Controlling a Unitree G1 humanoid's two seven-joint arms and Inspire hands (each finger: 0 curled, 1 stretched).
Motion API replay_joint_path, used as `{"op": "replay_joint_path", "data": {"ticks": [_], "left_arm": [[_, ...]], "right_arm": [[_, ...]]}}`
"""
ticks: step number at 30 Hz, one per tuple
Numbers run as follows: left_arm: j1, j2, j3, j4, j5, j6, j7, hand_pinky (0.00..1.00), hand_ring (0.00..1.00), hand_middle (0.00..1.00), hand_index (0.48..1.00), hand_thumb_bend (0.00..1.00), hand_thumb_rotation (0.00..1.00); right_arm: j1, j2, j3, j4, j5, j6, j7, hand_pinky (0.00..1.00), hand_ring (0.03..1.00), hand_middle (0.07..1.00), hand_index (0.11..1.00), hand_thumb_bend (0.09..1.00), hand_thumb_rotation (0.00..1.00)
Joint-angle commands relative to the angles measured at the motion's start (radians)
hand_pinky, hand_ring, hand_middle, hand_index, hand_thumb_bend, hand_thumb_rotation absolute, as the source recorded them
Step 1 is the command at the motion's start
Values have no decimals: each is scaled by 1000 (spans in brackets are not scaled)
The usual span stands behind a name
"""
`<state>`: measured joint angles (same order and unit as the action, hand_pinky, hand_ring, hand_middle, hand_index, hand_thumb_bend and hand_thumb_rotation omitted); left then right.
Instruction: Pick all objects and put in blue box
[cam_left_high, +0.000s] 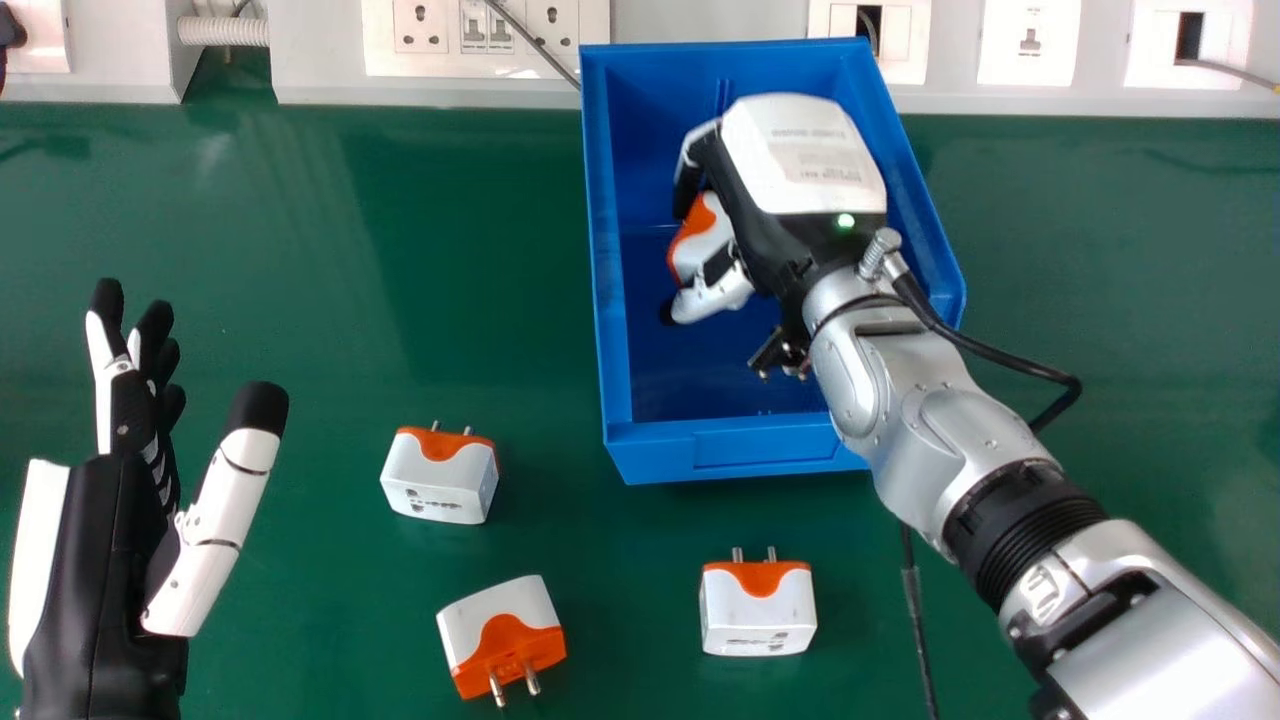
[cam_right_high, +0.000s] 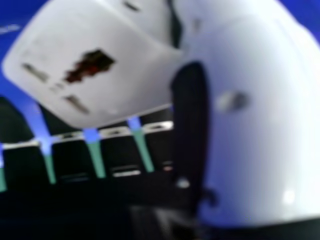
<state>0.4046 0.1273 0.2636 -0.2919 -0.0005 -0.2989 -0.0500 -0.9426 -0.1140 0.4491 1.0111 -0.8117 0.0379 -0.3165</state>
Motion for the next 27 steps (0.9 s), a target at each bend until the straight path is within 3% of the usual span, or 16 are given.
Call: {"op": "replay_joint_path", "data": {"ticks": [1, 4, 10, 11, 14, 16, 20, 24, 27], "left_arm": [[3, -1, 9, -23, 0, -11, 9, 1000, 1000, 1000, 1000, 630, 772], [3, -2, 8, -22, 6, -13, 15, 1000, 1000, 1000, 1000, 643, 774], [2, 0, 5, -19, 3, -17, 15, 1000, 1000, 1000, 1000, 631, 778], [2, 0, 5, -19, 7, -19, 17, 1000, 1000, 1000, 1000, 631, 776], [3, -1, 3, -19, 9, -17, 19, 1000, 1000, 1000, 1000, 637, 785], [4, -4, 1, -22, 8, -13, 19, 1000, 1000, 1000, 1000, 645, 787], [5, -7, -3, -27, 6, -11, 18, 1000, 1000, 1000, 1000, 638, 785], [5, -6, -5, -26, 8, -15, 17, 1000, 1000, 1000, 1000, 656, 784], [1, -9, -8, -25, 1, -13, 15, 1000, 1000, 1000, 1000, 662, 777]], "right_arm": [[-52, 8, 5, -2, 14, 21, 4, 249, 339, 432, 483, 492, 135], [-45, 11, 2, 0, 35, 31, 14, 280, 381, 463, 495, 515, 22], [-43, 1, 38, -10, 20, 71, 31, 395, 488, 482, 500, 523, 0], [-39, -5, 42, -26, 19, 73, 38, 474, 576, 601, 606, 602, 25], [-23, -23, 63, -85, 2, 92, 61, 715, 821, 866, 833, 685, 152], [-15, -30, 76, -111, -5, 105, 71, 801, 902, 960, 923, 698, 254], [3, -35, 87, -149, -7, 117, 48, 865, 976, 998, 991, 723, 363], [17, -41, 93, -186, -17, 127, 20, 860, 985, 1000, 998, 748, 400], [28, -46, 90, -219, -16, 135, 27, 886, 997, 1000, 1000, 733, 419]]}}
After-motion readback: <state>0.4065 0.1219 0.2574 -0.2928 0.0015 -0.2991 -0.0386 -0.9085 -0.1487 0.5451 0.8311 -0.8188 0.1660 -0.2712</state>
